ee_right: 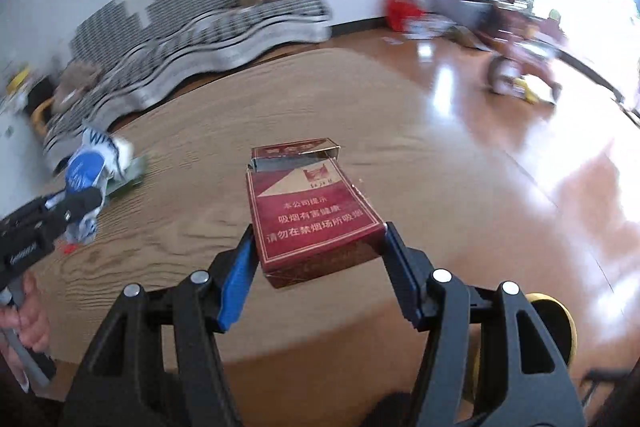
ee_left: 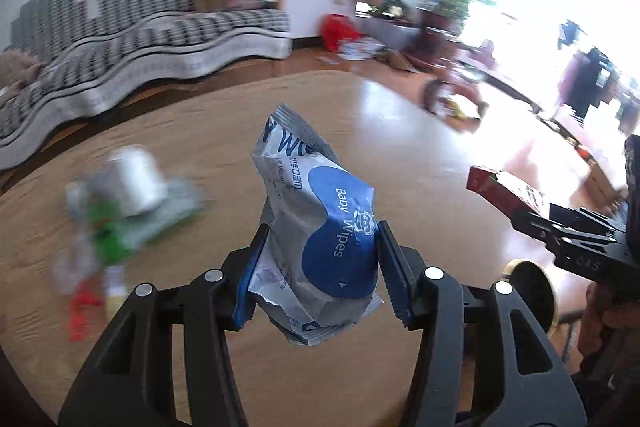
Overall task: Collect trash
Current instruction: 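Carry the wipes pack and cigarette box toward the black bin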
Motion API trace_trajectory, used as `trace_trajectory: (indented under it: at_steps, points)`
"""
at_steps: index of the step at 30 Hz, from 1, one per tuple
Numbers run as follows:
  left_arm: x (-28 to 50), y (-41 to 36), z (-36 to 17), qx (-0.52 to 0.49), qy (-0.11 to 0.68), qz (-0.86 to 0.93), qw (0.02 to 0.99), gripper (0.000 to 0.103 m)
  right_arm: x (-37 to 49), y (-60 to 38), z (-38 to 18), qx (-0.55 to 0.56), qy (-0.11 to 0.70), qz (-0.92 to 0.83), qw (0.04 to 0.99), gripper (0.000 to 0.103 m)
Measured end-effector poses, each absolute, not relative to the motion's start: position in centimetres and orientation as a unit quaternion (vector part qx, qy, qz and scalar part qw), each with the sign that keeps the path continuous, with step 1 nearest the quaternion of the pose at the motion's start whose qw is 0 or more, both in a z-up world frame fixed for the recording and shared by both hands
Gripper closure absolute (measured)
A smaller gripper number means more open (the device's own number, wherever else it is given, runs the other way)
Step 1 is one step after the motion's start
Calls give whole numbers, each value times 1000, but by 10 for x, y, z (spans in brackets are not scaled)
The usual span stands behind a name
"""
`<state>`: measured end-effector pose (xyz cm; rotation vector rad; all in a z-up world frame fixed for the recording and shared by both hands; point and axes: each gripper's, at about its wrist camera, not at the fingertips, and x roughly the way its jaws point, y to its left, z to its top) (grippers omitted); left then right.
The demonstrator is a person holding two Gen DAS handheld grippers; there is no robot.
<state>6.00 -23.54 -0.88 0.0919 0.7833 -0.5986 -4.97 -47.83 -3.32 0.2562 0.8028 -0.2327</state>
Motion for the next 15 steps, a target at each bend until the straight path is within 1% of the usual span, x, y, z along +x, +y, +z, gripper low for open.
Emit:
trace_trajectory:
  at_steps: [7,15]
  points:
    - [-3,-369,-30,87,375,-404,830,51,-157,-577,-43,171,369,-246,880,43]
    - [-80,-494,-83,129,400,-500,758,51,-246,-659,-76,237,380,-340,827,43]
